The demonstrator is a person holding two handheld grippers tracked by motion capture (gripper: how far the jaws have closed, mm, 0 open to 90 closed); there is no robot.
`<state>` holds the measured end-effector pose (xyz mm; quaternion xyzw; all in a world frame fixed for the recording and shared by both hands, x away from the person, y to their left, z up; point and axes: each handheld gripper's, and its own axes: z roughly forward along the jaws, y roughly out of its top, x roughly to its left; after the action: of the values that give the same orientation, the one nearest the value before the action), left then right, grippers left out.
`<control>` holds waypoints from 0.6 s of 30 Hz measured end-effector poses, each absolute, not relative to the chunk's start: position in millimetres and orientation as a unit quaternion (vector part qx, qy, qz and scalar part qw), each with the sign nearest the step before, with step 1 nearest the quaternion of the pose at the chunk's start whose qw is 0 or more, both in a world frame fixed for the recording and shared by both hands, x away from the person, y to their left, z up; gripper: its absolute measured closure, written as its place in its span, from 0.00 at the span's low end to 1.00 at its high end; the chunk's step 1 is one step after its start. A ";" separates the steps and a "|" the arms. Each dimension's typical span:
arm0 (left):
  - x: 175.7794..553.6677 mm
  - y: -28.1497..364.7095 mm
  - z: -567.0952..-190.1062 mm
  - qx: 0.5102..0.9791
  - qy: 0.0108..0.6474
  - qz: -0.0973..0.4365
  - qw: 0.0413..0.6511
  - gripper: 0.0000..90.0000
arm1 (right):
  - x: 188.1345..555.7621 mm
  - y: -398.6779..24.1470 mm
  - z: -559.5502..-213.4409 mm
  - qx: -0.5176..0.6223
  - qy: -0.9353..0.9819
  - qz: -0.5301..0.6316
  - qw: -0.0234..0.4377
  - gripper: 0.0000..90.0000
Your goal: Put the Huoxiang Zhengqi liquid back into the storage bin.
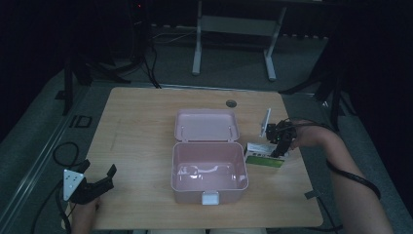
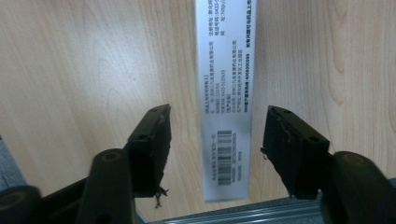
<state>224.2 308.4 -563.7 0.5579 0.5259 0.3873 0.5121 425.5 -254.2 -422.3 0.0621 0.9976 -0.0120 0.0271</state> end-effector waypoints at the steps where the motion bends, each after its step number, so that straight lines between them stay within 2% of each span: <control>1: 224.3 308.4 -563.7 0.558 0.526 0.387 0.512 0.03 | 426.0 -253.9 -424.5 0.057 0.998 -0.014 0.032 0.48; 8: 224.4 308.4 -563.7 0.559 0.525 0.387 0.512 0.03 | 433.1 -252.1 -437.8 0.042 0.999 -0.021 0.028 0.58; 13: 224.4 308.4 -563.7 0.559 0.525 0.387 0.512 0.03 | 438.7 -250.0 -448.7 0.048 0.998 -0.028 -0.003 0.66; 18: 224.5 308.3 -563.7 0.559 0.525 0.387 0.512 0.03 | 439.1 -244.5 -455.0 0.052 0.998 -0.040 -0.009 0.67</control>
<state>224.5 308.3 -563.7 0.5594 0.5250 0.3871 0.5115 439.1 -244.5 -455.0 0.0519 0.9978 -0.0396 -0.0093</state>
